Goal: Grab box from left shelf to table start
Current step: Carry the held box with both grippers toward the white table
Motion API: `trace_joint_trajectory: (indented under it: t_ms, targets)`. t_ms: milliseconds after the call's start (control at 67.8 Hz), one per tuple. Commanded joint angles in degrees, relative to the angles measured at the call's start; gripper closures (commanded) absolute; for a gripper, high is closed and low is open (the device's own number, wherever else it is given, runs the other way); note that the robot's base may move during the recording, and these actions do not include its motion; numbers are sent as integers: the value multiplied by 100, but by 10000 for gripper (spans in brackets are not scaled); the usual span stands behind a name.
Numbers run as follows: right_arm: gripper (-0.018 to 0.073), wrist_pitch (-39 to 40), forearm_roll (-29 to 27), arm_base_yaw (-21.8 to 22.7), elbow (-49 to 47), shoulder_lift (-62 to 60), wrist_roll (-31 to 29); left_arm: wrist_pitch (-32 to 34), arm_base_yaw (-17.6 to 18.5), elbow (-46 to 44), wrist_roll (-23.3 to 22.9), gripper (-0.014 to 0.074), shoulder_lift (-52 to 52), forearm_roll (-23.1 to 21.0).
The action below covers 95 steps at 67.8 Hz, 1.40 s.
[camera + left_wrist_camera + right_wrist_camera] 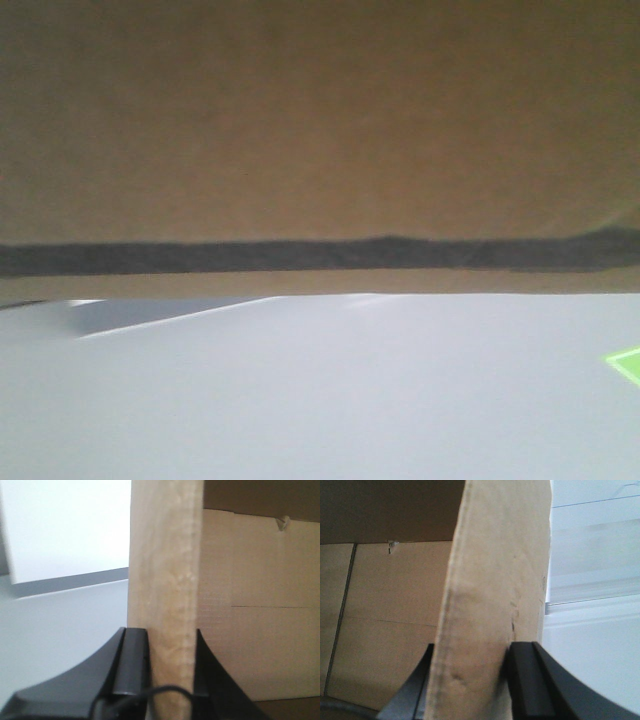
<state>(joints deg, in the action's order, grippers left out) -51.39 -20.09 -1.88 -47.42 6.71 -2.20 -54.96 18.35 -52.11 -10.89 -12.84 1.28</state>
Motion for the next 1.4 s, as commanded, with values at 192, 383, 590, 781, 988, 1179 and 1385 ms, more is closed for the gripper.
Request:
trace_joint_trajectory:
  t_ms: [192, 383, 590, 781, 988, 1179, 1385]
  targets:
    - [501, 788, 388, 23, -161, 130, 6, 1150, 4, -229, -155, 696, -54, -31]
    - [501, 795, 388, 23, -161, 130, 6, 1150, 4, -229, -155, 696, -39, -31]
    - [501, 794, 388, 23, -161, 130, 6, 1140, 4, -229, -155, 696, -52, -31]
    - [501, 795, 388, 23, -161, 130, 6, 1151, 4, -229, -155, 696, -52, -31]
    - [501, 795, 388, 23, -161, 130, 6, 1141, 4, -229, -155, 696, -52, -21]
    - [501, 795, 388, 23, -161, 130, 6, 1141, 4, -229, -155, 696, -52, -21]
    - [501, 795, 388, 23, -161, 130, 6, 1152, 4, -229, -155, 696, -52, -21]
